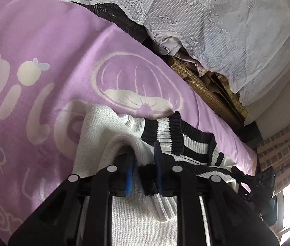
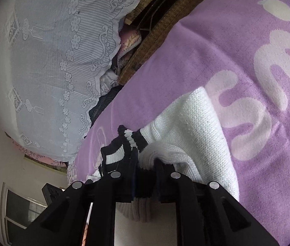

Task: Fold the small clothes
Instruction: 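Lift the hem with both tools and fold it onto the collar, then open both tools and release the folded hem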

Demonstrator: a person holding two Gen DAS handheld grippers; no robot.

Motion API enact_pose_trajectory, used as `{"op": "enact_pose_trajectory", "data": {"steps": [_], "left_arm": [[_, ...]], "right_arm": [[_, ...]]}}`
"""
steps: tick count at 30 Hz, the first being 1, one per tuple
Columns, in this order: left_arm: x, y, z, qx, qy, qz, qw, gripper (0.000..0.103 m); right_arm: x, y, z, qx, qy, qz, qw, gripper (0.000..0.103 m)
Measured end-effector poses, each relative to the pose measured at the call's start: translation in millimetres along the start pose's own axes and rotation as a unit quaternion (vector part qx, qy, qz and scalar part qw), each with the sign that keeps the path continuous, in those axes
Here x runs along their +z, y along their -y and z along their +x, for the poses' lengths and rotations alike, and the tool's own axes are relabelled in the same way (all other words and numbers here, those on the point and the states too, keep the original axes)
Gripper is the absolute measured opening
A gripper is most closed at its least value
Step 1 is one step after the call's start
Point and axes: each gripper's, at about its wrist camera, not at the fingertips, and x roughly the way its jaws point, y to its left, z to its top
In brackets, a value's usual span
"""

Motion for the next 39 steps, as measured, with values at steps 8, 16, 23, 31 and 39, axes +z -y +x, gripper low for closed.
{"op": "enact_pose_trajectory", "data": {"steps": [8,16,23,31,39], "left_arm": [[-9.4,29.3,-70.7,0.032,0.097,0.059,0.993,0.083],[-45.1,65.0,-65.5,-0.035,-0.006,0.194,0.9804,0.088],[-43.7,66.2,-16.5,-0.089,-0.095,0.161,0.9784,0.092],[11.0,67.0,-18.3,-0.04,-0.003,0.061,0.9974,0.092],[-27.8,90.8,-1.0,0.003,-0.039,0.154,0.9873,0.095]], "right_arm": [[-6.2,-36.2,-51.8,-0.027,0.044,-0.05,0.997,0.053],[-71.8,-130.4,-30.7,0.017,-0.096,-0.287,0.953,0.048],[-91.8,-113.9,30.2,-0.06,-0.173,-0.297,0.937,0.048],[-14.9,-89.8,22.3,-0.017,0.001,-0.112,0.994,0.051],[-18.4,-68.3,-4.4,-0.034,0.016,-0.115,0.993,0.068]]}}
